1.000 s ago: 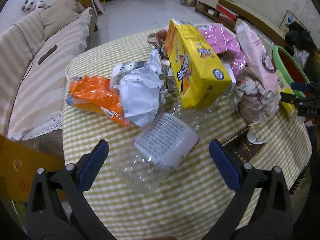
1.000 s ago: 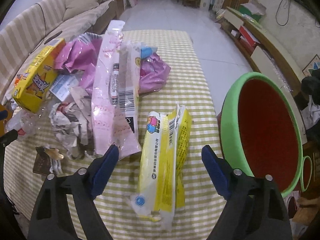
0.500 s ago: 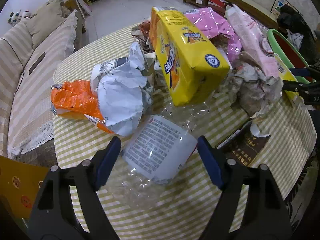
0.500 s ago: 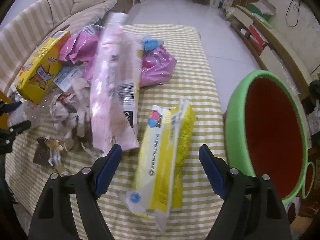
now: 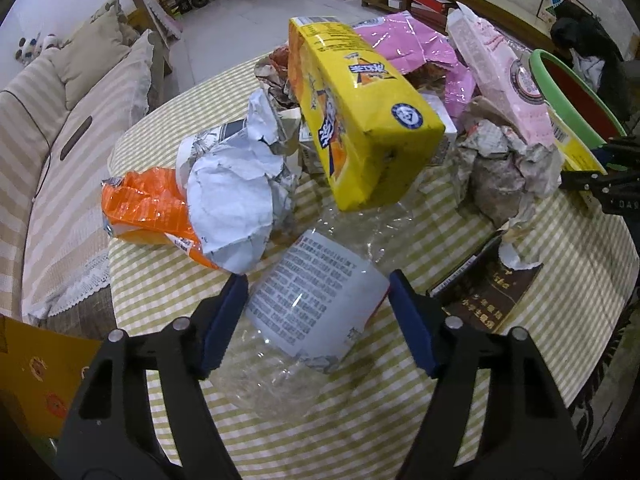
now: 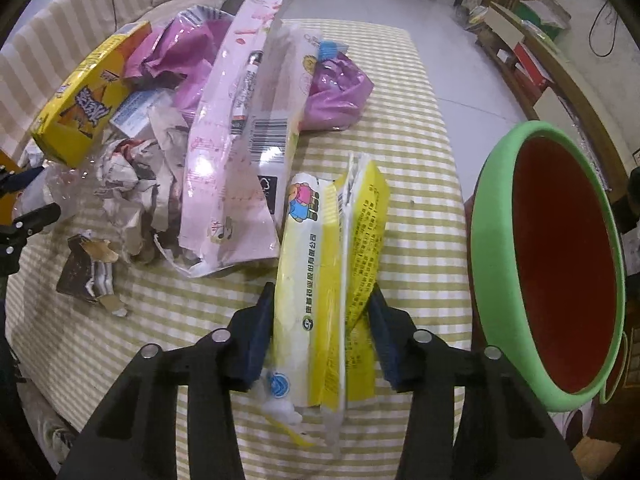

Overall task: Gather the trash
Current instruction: 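Grasp the clear plastic bottle with the left gripper while the right grasps the yellow packet, then carry both items over the red bin and open both grippers to drop them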

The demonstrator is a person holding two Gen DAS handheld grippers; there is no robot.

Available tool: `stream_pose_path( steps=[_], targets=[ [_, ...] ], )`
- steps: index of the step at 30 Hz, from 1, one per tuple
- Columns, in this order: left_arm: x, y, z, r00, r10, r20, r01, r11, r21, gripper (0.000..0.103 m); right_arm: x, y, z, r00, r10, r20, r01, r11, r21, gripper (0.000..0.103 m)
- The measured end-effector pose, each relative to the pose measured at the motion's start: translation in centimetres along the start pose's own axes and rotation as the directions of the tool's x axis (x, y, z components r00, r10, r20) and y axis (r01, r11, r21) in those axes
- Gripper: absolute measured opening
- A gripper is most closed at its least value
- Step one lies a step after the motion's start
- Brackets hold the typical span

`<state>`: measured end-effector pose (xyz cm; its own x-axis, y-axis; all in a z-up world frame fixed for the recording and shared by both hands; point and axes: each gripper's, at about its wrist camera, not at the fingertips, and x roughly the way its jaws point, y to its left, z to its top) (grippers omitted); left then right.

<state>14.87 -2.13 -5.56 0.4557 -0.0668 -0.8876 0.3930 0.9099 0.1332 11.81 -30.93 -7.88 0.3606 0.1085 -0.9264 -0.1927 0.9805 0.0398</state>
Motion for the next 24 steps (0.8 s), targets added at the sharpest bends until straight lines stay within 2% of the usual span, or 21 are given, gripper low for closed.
stream_pose_path(
  steps=[7, 11, 14, 18, 21, 24],
  targets=[
    [-0.9, -1.2, -1.2, 0.999, -0.023, -0.028, 0.023, 1.000, 0.007, 0.068, -1.4, 0.1, -0.6, 1.000, 0.005, 0.026, -0.005, 1.000, 0.000, 0.041],
    [-0.2, -2.2, -1.2, 0.998, 0.011, -0.055, -0.008, 0.998, 0.057, 0.074, -2.0, 1.0, -1.0, 0.999, 0.007, 0.034, -0.007, 1.000, 0.001, 0.041],
    [0.0, -2.4, -1.1, 0.998, 0.003, -0.067, 0.001, 0.998, 0.060, 0.074, -3.0, 1.7, -1.5, 0.999, 0.013, 0.046, -0.013, 1.000, 0.002, 0.041],
    [-0.9, -2.1, -1.2, 0.997, -0.010, -0.074, 0.012, 0.999, 0.035, 0.068, -4.4, 2.2, -1.9, 0.997, 0.022, 0.069, -0.023, 1.000, 0.015, 0.041],
    [-2.4, -2.4, -2.1, 0.997, -0.025, -0.074, 0.026, 1.000, 0.011, 0.052, -5.5, 2.2, -1.8, 0.996, 0.028, 0.088, -0.030, 0.999, 0.017, 0.041],
    [-3.8, -2.3, -3.1, 0.996, -0.048, -0.073, 0.045, 0.998, -0.040, 0.051, -6.4, 2.4, -2.0, 0.994, 0.038, 0.101, -0.040, 0.999, 0.021, 0.041]
  ],
)
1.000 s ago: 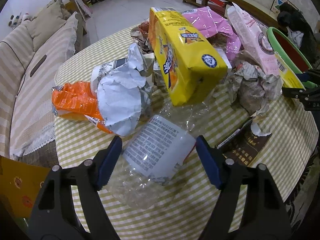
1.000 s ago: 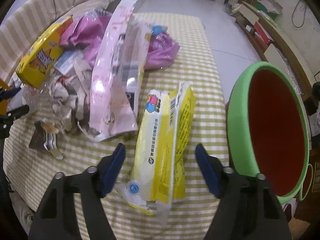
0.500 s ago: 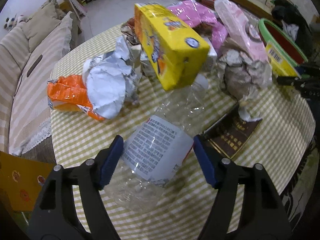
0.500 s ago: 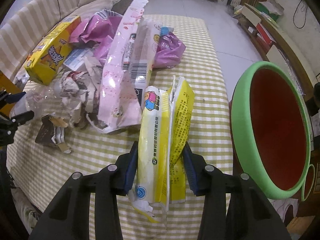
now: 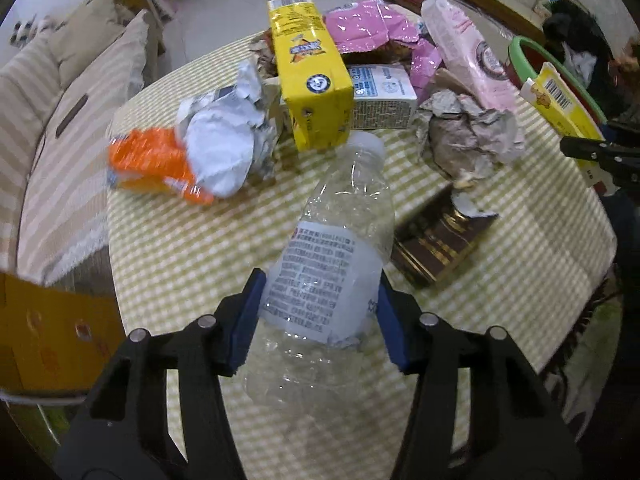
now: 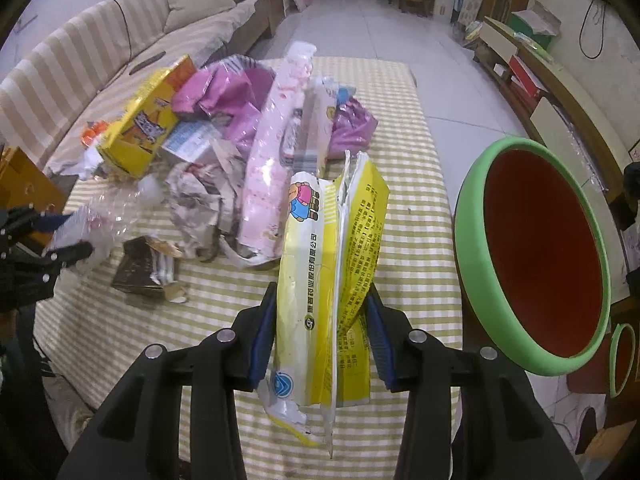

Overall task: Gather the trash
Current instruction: 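Carry both items over the red bin and open both grippers to drop them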

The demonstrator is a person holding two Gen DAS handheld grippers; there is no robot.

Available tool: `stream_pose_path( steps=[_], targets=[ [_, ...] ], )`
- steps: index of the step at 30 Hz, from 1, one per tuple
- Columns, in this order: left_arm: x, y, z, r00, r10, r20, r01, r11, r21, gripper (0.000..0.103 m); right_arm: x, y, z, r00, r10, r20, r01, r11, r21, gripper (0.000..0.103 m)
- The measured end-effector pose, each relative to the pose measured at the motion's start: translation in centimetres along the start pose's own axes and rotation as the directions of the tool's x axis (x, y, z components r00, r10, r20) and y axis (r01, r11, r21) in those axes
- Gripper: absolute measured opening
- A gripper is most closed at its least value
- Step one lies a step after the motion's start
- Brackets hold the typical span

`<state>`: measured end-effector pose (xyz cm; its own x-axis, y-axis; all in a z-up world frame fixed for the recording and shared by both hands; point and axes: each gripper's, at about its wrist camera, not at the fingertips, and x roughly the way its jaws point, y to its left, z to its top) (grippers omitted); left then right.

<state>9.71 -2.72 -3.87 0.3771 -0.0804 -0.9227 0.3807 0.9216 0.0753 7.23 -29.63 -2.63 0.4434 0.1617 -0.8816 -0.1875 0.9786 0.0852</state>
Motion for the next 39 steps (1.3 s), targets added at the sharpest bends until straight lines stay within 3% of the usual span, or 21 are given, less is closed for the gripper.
stream_pose_path(
  steps=[8, 16, 24, 39],
  targets=[
    [-4.3, -0.7, -2.6, 0.997, -0.040, 0.064, 0.048, 0.992, -0.117, 0.050, -2.3, 0.6, -0.1, 0.999, 0.018, 0.051, -0.018, 1.000, -0.003, 0.040],
    [-9.7, -1.0, 0.8, 0.976, -0.054, 0.213, 0.093, 0.979, -0.179, 0.050, -5.2, -0.9, 1.3, 0.991, 0.017, 0.136, -0.021, 0.999, 0.032, 0.040],
    [-11.6, -4.9, 6.4, 0.949, -0.097, 0.300, 0.140, 0.982, -0.124, 0.050, -8.1, -4.3, 1.9, 0.980, -0.014, 0.196, -0.004, 0.996, 0.090, 0.040],
    [-8.1, -16.5, 14.9, 0.925, -0.273, 0.263, 0.270, 0.962, 0.047, 0.050, -10.3, -16.9, 1.4, 0.964, -0.145, 0.224, 0.081, 0.960, 0.269, 0.040]
  ],
)
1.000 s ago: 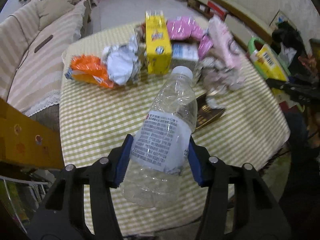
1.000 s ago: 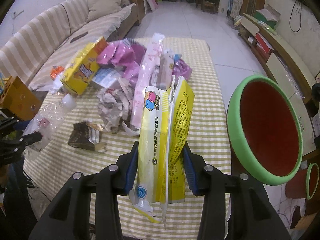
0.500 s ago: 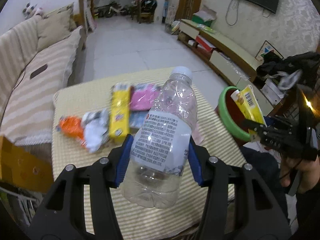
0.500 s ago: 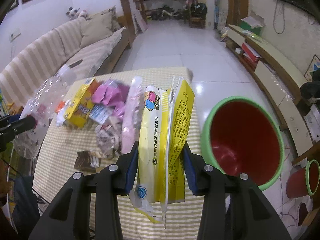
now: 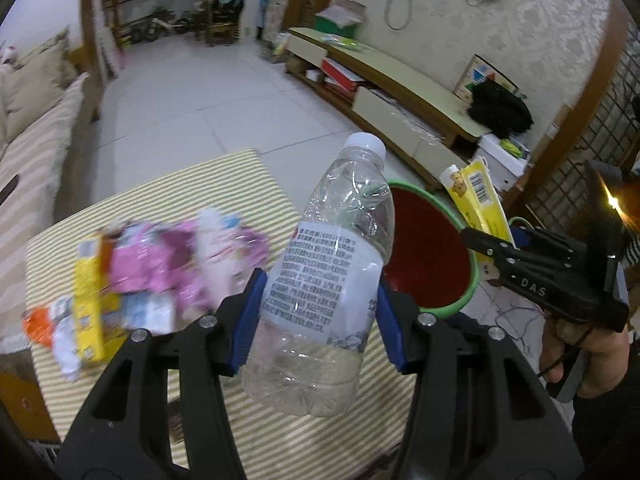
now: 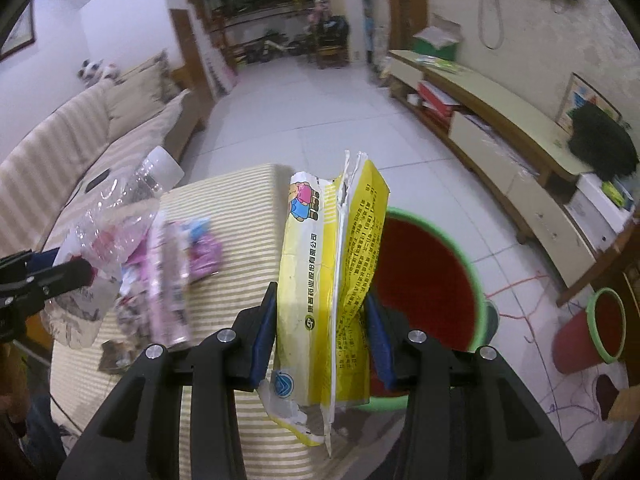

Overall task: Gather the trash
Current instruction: 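Carry both items over the red bin and open both grippers to drop them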

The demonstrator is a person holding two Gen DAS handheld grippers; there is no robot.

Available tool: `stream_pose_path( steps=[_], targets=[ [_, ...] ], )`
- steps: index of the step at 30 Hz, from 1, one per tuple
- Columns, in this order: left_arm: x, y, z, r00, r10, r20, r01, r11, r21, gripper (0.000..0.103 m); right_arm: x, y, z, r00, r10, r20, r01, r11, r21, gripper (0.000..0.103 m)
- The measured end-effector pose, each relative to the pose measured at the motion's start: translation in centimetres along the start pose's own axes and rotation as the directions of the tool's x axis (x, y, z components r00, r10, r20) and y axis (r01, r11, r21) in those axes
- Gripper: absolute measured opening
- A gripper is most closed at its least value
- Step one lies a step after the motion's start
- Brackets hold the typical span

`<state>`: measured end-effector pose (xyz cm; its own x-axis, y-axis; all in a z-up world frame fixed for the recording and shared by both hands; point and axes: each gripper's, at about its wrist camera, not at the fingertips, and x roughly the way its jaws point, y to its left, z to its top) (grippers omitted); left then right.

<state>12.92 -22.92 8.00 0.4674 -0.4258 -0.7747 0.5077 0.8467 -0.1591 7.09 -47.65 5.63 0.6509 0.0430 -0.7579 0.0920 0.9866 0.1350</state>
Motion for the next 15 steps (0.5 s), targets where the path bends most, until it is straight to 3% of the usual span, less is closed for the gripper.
stream_pose_path(
  steps=[7, 15],
  targets=[
    [4.2, -3.9, 1.9, 0.997, -0.055, -0.057, 0.058, 0.997, 0.053, 0.050, 1.8, -3.9, 0.5, 0.999, -0.023, -0.033, 0.025, 0.998, 0.058, 0.040],
    [8.1, -5.6, 4.3, 0.993, -0.081, -0.091, 0.086, 0.995, 0.050, 0.050, 4.4, -6.3, 0.1, 0.997, -0.019, -0.080, 0.027, 0.995, 0.096, 0.040]
  ],
)
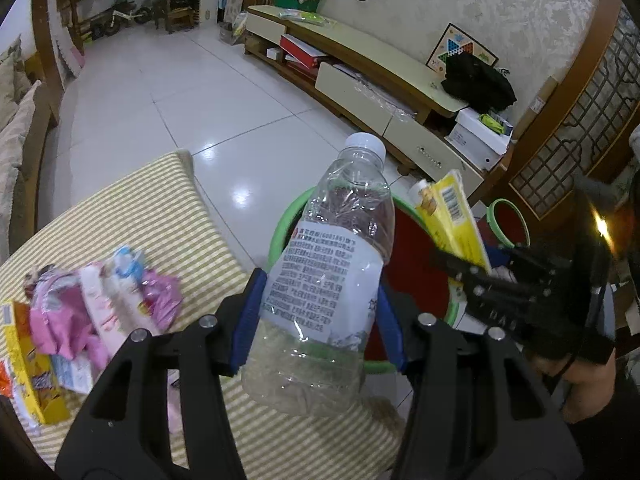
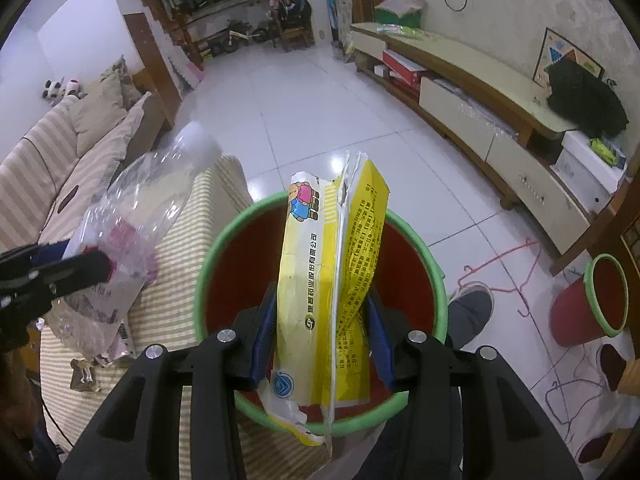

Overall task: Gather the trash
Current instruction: 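Carry both items over the red bin and open both grippers to drop them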

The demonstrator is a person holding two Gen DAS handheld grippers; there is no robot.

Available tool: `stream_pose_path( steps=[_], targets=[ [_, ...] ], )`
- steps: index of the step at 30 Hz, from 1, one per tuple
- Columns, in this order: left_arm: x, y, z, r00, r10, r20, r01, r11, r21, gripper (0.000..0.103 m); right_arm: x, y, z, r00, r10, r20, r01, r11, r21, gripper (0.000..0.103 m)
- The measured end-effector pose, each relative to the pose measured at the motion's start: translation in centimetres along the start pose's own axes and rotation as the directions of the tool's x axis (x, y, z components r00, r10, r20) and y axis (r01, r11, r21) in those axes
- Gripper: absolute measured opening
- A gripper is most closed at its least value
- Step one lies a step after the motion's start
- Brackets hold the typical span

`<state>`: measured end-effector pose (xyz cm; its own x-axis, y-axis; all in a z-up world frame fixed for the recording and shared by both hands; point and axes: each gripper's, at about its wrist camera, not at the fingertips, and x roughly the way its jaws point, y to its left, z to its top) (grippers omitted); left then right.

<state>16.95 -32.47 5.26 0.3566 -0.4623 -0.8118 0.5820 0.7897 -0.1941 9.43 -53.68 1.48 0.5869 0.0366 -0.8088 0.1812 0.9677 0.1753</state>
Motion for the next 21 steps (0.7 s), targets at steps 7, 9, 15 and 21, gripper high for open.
stream_pose_path(
  steps=[7, 9, 15, 21],
  targets=[
    [3.1, -1.1, 0.8, 0.999, -0.025, -0.026, 0.025, 1.000, -0.010, 0.051, 2.0, -1.7, -0.3, 0.999, -0.009, -0.035, 0.010, 1.000, 0.027, 0.041],
    [3.7, -1.2, 0.8, 0.999, -0.034, -0.037, 0.033, 0.999, -0.008, 0.051, 2.5, -2.3, -0.5, 0.999, -0.012, -0.049, 0.014, 0.999, 0.039, 0.041],
    [4.9, -1.0, 1.1, 0.997, -0.053, -0.054, 0.051, 0.998, -0.027, 0.057, 3.5, -2.4, -1.2, 0.997, -0.019, -0.069, 0.022, 0.999, 0.042, 0.047],
    [3.9, -0.8, 1.0, 0.999, -0.052, -0.011, 0.051, 0.997, -0.054, 0.086, 2.8, -1.9, -1.4, 0.999, -0.026, -0.046, 0.028, 0.999, 0.027, 0.076]
  ],
)
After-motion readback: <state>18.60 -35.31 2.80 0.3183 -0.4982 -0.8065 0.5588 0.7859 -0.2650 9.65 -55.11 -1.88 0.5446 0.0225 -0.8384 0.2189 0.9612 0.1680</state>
